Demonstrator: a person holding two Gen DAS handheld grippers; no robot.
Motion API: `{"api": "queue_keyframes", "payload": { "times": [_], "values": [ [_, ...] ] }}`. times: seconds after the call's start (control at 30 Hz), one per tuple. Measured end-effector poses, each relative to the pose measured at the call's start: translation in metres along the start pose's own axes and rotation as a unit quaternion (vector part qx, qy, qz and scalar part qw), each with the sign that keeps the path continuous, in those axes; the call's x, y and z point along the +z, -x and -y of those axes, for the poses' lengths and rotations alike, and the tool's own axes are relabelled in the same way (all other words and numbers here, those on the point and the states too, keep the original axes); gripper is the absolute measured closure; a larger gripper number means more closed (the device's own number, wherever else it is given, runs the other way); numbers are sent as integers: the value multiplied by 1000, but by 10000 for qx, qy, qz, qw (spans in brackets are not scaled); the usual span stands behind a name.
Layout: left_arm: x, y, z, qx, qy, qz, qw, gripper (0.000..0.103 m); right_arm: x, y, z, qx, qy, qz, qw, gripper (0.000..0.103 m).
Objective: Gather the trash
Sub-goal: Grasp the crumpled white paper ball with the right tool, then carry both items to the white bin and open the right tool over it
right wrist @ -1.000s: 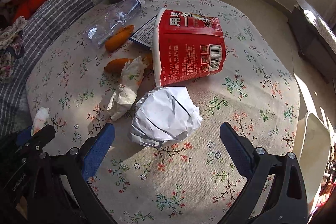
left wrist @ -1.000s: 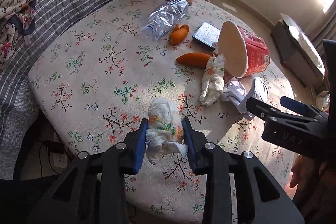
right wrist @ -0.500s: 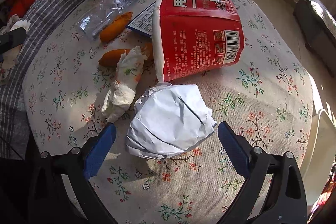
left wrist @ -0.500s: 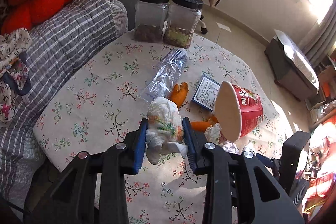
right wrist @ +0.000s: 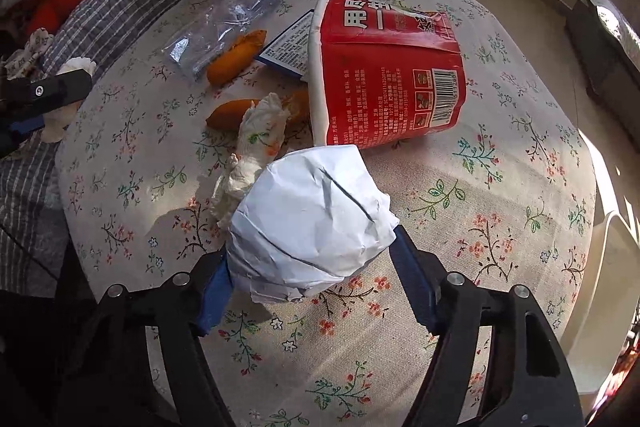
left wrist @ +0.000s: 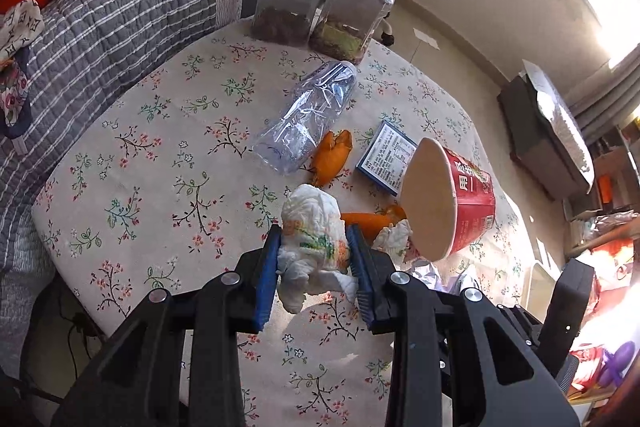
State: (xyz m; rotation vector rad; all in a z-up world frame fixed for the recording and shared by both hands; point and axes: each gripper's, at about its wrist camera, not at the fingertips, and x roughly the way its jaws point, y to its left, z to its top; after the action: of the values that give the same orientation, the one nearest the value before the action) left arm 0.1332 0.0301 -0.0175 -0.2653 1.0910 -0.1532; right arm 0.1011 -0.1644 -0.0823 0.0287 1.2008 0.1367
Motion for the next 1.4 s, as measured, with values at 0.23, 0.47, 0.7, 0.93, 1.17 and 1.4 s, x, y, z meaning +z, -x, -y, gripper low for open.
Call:
{"api": "queue_keyframes", "payload": {
  "times": [0.23, 0.47, 0.7, 0.93, 1.17, 1.4],
  "values": [
    [3, 8, -3, 152, -9, 206, 9997, 70, 3, 25, -13, 273, 168, 413, 9986, 34],
    [7, 18, 1, 361, -169, 546, 9977, 69, 10, 60, -11, 225, 78, 1336, 9908, 34],
    [4, 25, 12, 510, -372, 964, 9933, 69, 15, 89, 3, -207, -360, 2293, 9725, 33],
    [-5, 37, 44, 480, -804, 1522, 9839, 69, 10, 109, 20, -699, -708, 2800, 9548, 33],
    [-14, 50, 77, 171, -1001, 1920, 9761, 69, 1, 128, 29, -1221, -786, 3289, 9331, 32],
    [-26, 54, 111, 48, -1254, 2187, 9677, 69, -11, 146, 44, -1709, -840, 3502, 9171, 32]
  ]
}}
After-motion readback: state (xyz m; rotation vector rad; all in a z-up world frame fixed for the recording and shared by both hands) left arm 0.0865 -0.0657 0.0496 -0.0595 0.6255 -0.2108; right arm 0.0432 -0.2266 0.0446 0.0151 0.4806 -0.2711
